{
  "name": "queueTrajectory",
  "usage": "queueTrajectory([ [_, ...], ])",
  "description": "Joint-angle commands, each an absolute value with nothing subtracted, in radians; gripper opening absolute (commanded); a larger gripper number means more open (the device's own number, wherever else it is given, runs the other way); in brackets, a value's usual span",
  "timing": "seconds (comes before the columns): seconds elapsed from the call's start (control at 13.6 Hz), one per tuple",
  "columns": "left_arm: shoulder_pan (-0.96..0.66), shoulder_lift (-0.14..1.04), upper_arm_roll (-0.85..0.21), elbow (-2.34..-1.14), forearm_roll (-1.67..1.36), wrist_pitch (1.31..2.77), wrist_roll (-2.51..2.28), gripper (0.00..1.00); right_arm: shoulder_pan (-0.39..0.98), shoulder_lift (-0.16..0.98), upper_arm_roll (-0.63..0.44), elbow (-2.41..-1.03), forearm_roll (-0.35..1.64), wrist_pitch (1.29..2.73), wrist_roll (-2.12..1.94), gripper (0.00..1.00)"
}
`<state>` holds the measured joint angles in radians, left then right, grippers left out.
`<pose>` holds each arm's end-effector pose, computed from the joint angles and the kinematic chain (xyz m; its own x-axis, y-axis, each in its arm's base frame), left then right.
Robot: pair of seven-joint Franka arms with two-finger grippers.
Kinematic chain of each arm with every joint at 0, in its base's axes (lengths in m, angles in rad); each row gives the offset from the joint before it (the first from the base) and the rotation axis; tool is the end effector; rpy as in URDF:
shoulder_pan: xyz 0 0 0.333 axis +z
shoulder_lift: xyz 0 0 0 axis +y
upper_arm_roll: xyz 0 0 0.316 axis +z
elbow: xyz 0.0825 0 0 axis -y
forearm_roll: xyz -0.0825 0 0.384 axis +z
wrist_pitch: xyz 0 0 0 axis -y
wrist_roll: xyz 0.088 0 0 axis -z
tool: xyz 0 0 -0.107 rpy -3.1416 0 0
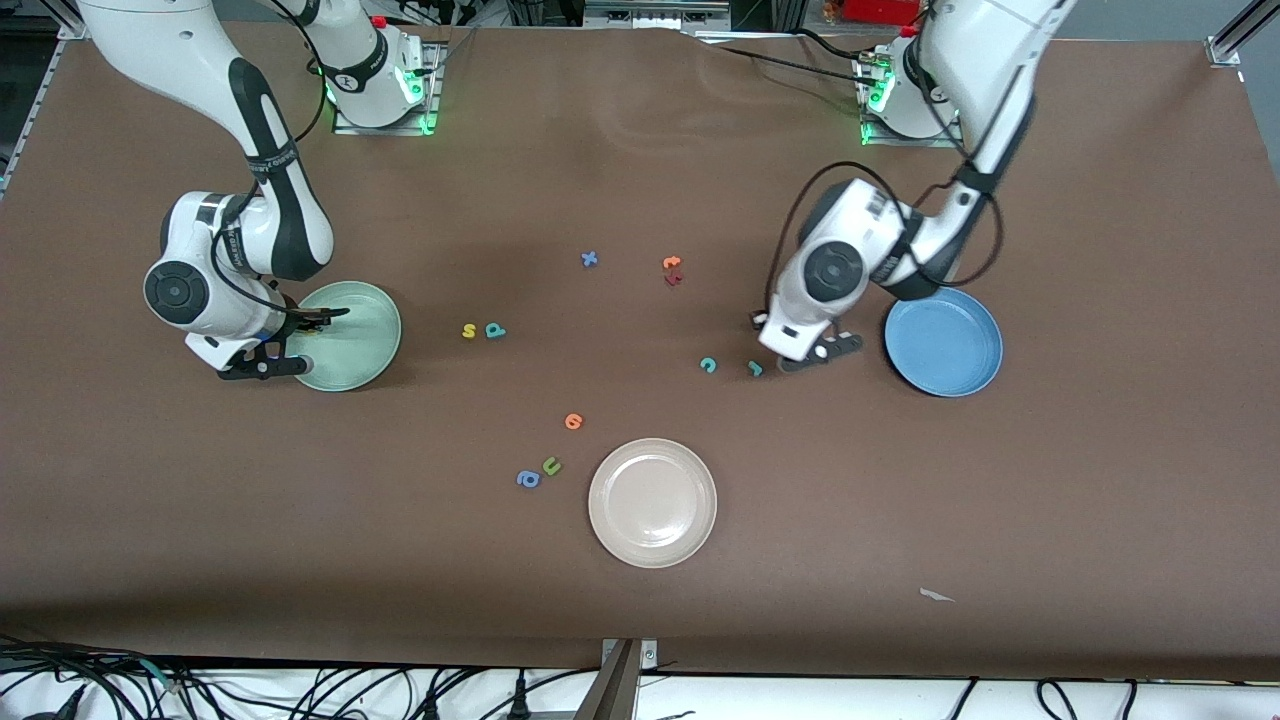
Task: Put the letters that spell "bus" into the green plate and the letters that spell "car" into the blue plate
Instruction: 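Place the yellow a and u on the blue and green plates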
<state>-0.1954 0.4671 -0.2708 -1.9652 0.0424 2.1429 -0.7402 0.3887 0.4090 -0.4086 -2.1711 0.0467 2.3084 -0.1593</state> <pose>0.5240 -0.2585 0.2219 0.9301 0.2600 -0.2593 0.2385 -0.9647 -0.1116 0.5363 -0.0147 0.2001 0.9633 0.0993 -0.2494 0.1261 -0.9876 0.0938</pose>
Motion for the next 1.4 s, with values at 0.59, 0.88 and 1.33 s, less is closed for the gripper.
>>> queueTrajectory([
  [0.59,0.196,0.175,-0.285,-2.274,0.072,2.243,-0.106,0.28,0.396,0.273,-0.217,-1.994,0.12,1.956,0.16,0.99],
  [0.88,0.225,0.182,-0.284,-2.372,0.072,2.433,-0.1,0.45,0.397,0.302,-0.083,-2.008,0.12,2.055,0.385,0.99],
  [1.33,0.212,0.196,-0.358,-2.326,0.057,2.424,-0.275,1.0,0.402,0.379,-0.051,-2.089,0.12,2.282,0.405,0.91],
])
